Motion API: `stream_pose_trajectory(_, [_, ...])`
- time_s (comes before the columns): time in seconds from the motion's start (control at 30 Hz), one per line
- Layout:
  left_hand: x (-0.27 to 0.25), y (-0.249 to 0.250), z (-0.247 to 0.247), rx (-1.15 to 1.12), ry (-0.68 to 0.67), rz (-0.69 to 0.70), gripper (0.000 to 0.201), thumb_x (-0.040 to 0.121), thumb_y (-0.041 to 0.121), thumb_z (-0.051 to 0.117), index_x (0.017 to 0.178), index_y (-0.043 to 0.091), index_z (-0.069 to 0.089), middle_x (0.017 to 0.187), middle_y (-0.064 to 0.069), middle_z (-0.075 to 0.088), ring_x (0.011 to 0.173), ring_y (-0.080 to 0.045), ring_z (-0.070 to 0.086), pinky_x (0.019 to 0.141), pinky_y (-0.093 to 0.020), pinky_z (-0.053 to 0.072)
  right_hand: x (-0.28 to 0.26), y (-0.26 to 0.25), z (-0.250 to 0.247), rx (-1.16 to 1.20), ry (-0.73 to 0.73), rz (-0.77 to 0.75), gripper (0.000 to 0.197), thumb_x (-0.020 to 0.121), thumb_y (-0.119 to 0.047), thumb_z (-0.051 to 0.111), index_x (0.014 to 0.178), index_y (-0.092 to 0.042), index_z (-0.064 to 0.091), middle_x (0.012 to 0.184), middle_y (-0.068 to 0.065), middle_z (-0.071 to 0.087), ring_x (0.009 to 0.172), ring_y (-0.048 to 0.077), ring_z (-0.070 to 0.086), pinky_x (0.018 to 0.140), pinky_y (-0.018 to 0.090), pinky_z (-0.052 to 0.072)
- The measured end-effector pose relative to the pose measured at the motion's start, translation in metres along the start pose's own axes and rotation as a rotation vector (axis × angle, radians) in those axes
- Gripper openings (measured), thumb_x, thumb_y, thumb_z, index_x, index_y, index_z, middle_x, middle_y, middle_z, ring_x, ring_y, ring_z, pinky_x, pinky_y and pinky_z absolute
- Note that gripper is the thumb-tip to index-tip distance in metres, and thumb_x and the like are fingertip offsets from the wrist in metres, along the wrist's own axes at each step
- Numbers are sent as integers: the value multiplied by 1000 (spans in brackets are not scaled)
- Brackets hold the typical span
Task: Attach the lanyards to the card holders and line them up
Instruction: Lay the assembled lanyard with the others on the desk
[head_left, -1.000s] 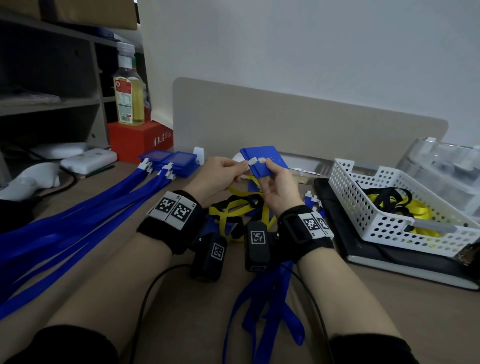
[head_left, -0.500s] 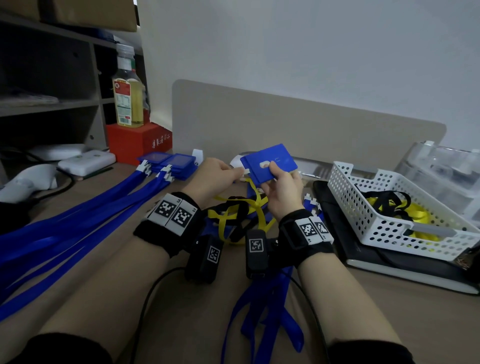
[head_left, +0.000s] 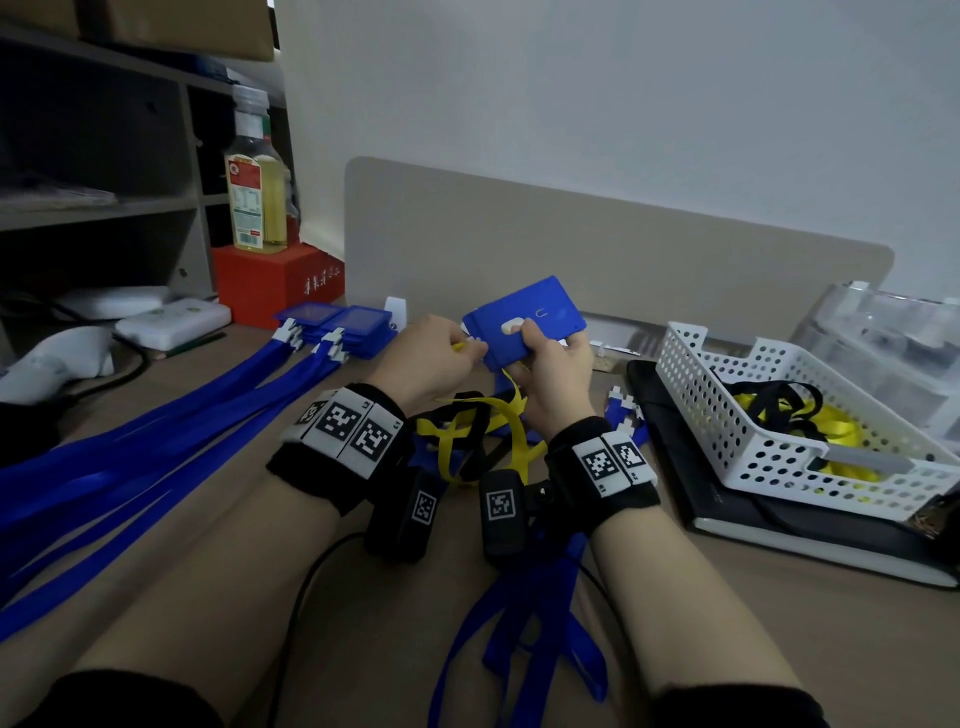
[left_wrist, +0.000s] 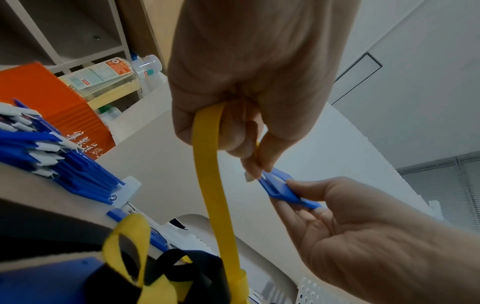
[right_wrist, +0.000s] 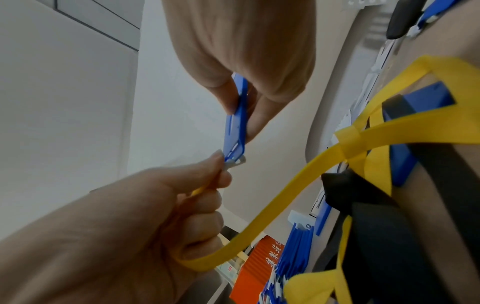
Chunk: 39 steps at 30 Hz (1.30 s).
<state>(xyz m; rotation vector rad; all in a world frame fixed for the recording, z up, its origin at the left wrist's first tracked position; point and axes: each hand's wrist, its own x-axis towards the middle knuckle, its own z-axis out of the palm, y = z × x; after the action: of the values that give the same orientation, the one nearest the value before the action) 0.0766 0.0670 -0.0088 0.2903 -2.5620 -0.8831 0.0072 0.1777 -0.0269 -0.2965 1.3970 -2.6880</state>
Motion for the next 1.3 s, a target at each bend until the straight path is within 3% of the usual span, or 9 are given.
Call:
stream_pose_trajectory(0.13, [0,-1,-3,87,9,72,33,94,31,56,68,10,55,63,-2,49,64,-19,49,51,-27,31,1,-5,1,23,15,33,22,91,2,56,109,-9,51,96,10,64,99,33,66,71,42,60])
stream_pose_trajectory(0.27, [-1,0,-7,184,12,177,33,95,32,56,77,5,61,69,-8,51,68,-25,48,51,-31,28,3,-11,-2,45,50,97,32,91,2,56,122,1,50,96,15,64,83,24,67,59,30,60])
stream_pose_trajectory(0.37, [-1,-1,-10,220,18,165,32,95,31,55,75,5,60,67,-9,49,67,-24,46,51,-32,27,1,-13,-4,80,93,127,35,91,2,56,125,4,49,92,13,63,73,19,65,52,24,57])
stream_pose_trajectory(0.53, [4,-6,-9,-95,52,-3,38,101,33,42,72,8,45,63,-4,37,58,-17,36,51,-30,25,2,-11,-8,69,134,112,28,93,-3,56,121,-3,52,104,12,65,75,17,66,57,27,59])
stream_pose_trajectory(0.67, [2,-3,-8,-437,21,-77,37,103,33,36,72,15,44,65,-1,38,54,-13,33,50,-27,27,0,-10,-8,-86,80,161,4,98,-17,53,99,-14,55,90,3,64,74,15,64,59,28,52])
stream_pose_trajectory(0.7, [2,-2,-9,-482,20,-80,37,103,32,36,72,16,44,66,0,40,55,-12,34,50,-25,28,-1,-9,-8,-112,65,162,5,98,-19,52,95,-16,55,88,2,64,73,14,64,59,28,52])
stream_pose_trajectory(0.97, [-1,-1,-7,-502,-102,-133,33,102,44,33,84,23,51,97,3,54,66,-11,47,49,-21,33,-2,-4,-7,-231,-14,131,14,98,-26,52,92,-17,61,83,0,65,68,13,62,62,28,48])
stream_pose_trajectory(1.17, [-6,2,-5,-524,-171,-134,34,99,49,38,85,23,54,97,4,51,64,-13,47,47,-20,32,-4,-2,-8,-278,-85,113,20,98,-27,52,106,-11,62,93,7,66,74,17,62,65,31,47])
stream_pose_trajectory(1.3, [-7,2,-4,-570,-213,-134,31,99,44,44,82,22,57,89,5,53,54,-8,42,42,-17,28,-3,-1,-8,-356,-102,103,17,98,-27,53,92,-14,61,83,6,62,64,15,57,56,28,42])
